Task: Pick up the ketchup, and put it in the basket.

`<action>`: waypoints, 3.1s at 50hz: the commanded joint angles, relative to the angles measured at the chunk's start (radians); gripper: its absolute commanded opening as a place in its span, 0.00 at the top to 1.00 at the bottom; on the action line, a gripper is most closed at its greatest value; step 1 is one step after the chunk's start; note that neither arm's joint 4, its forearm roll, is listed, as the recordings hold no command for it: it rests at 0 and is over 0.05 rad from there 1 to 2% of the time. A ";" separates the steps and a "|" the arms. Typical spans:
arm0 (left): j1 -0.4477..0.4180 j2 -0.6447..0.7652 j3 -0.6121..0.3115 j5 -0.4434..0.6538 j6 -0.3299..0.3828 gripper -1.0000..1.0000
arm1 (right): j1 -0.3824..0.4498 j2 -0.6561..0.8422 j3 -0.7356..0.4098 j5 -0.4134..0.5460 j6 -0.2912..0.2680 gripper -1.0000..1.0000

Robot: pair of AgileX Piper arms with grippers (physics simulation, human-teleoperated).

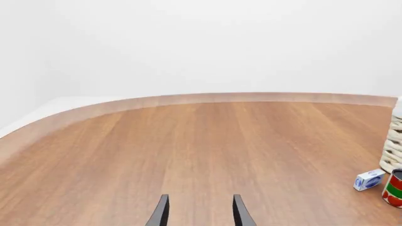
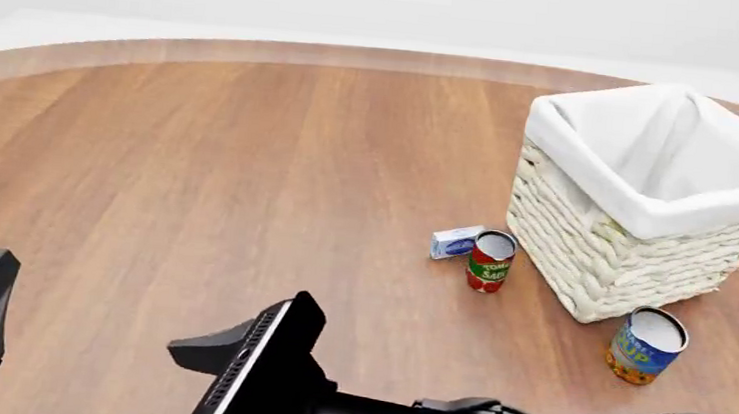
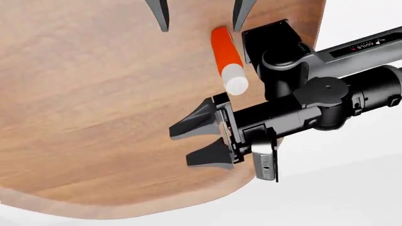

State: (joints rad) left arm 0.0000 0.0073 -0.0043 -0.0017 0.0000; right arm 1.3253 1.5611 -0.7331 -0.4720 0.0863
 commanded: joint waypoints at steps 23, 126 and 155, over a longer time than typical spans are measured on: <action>0.000 0.000 0.000 0.000 0.000 0.00 | 0.123 0.131 -0.127 0.030 0.102 0.00; 0.000 0.000 0.000 0.000 0.000 0.00 | 0.121 0.381 -0.368 0.039 0.234 0.00; 0.000 0.000 0.000 0.000 0.000 0.00 | 0.120 0.458 -0.434 0.054 0.253 0.00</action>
State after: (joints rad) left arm 0.0000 0.0073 -0.0043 -0.0017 0.0000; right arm 1.4307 1.9939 -1.1442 -0.4234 0.3297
